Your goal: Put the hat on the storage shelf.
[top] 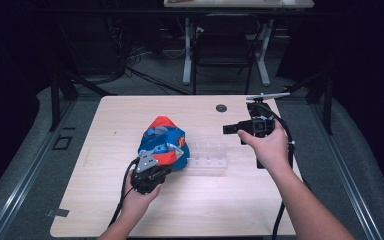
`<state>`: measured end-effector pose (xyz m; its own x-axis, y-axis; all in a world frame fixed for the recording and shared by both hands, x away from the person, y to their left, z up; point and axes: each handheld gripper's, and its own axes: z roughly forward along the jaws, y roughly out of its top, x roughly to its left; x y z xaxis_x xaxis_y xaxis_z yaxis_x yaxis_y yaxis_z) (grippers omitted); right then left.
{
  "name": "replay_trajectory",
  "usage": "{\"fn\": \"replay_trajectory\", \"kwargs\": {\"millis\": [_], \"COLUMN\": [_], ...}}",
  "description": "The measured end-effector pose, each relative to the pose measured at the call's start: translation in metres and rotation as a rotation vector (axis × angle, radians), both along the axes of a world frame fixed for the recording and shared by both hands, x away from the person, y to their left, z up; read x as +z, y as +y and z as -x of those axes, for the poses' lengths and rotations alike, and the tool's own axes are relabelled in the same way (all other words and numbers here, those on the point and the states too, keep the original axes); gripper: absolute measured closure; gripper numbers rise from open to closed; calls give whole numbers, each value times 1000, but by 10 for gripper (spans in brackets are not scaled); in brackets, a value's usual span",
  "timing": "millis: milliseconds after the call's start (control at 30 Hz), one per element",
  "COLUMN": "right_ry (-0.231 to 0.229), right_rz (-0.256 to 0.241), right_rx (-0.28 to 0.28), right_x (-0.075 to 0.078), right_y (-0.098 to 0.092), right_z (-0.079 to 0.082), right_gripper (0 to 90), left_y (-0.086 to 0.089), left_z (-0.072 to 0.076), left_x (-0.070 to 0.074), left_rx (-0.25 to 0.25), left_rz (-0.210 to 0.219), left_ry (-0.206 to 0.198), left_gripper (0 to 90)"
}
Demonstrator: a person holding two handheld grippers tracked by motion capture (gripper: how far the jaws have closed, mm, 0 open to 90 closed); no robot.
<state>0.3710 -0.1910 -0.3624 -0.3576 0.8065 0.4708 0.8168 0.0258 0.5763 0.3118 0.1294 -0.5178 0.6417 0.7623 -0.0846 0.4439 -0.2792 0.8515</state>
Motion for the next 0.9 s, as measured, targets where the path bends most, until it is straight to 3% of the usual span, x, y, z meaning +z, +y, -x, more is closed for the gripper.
{"fn": "replay_trajectory", "kwargs": {"millis": [133,367,500,600,733,767,800,833,867,900], "right_ry": [-1,-24,-67,-70,-76,-85,-96,-79,-95,-111], "right_rz": [12,92,200,196,243,268,255,249,283,282], "right_rx": [-13,-26,-33,-25,-31,-39,-40,-28,-27,-28], "right_x": [-7,-22,-27,-32,-41,-43,-46,-51,-55,-57], "right_y": [-4,-10,-7,-6,-6,-6,-6,-6,-5,-5], "right_z": [4,17,26,32,37,39,43,46,50,53], "right_gripper": [821,808,801,797,792,788,778,760,746,730], "left_y": [7,28,46,63,74,78,81,82,82,81], "left_z": [3,14,19,22,24,25,26,28,28,29], "left_x": [0,1,-2,-5,-8,-10,-12,-13,-14,-14], "left_rx": [5,17,48,83,115,126,134,138,132,129], "left_rz": [6,2,-5,8,14,29,44,57,67,74], "left_ry": [-2,-13,-13,-4,6,11,16,23,25,32], "left_gripper": [797,726,679,644,605,589,574,550,530,515]}}
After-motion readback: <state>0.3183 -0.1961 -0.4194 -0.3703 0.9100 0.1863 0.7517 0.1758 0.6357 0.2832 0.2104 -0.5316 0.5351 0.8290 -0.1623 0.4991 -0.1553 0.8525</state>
